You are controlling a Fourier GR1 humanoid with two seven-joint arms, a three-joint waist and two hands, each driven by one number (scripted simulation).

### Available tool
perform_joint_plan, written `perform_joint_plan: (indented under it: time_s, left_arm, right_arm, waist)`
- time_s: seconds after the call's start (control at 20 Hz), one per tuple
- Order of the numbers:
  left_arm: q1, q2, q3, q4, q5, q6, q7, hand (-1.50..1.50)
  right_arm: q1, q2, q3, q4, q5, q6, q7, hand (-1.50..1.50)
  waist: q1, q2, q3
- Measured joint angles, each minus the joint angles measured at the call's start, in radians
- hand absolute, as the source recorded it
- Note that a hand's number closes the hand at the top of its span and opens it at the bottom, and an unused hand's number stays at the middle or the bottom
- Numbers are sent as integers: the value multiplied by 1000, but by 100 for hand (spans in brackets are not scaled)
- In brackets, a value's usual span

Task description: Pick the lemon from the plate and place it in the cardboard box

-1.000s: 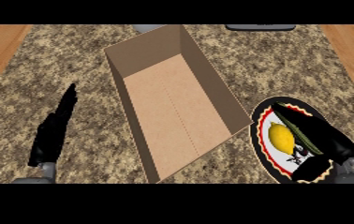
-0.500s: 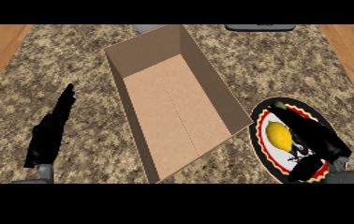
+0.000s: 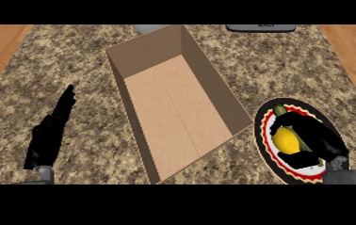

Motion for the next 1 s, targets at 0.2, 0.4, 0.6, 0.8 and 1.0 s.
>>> perform_joint_plan:
  time_s: [0.2, 0.4, 0.6, 0.8, 1.0]
  left_arm:
    - [-21, -8, 11, 47, -10, 0, -28, 0]
    - [0, -12, 13, 29, -16, 6, -28, 0]
    - [-3, -9, 17, 27, -18, 3, -27, 0]
    - [7, -4, 24, 14, -12, -14, -26, 0]
    - [12, -15, 23, 9, -16, -19, -32, 0]
  right_arm:
    - [5, 19, -5, 15, 63, -112, -20, 150]
    - [70, 57, 0, -81, 159, -173, 152, 150]
    - [153, 115, 39, -218, 277, -194, 363, 150]
    - [217, 151, 79, -369, 357, -179, 487, 150]
    - [246, 171, 109, -491, 423, -161, 566, 150]
  waist:
    - [-1, 2, 1]
    - [-9, -1, 1]
    - [-15, 0, 2]
    - [-11, 3, 5]
    - [-7, 5, 6]
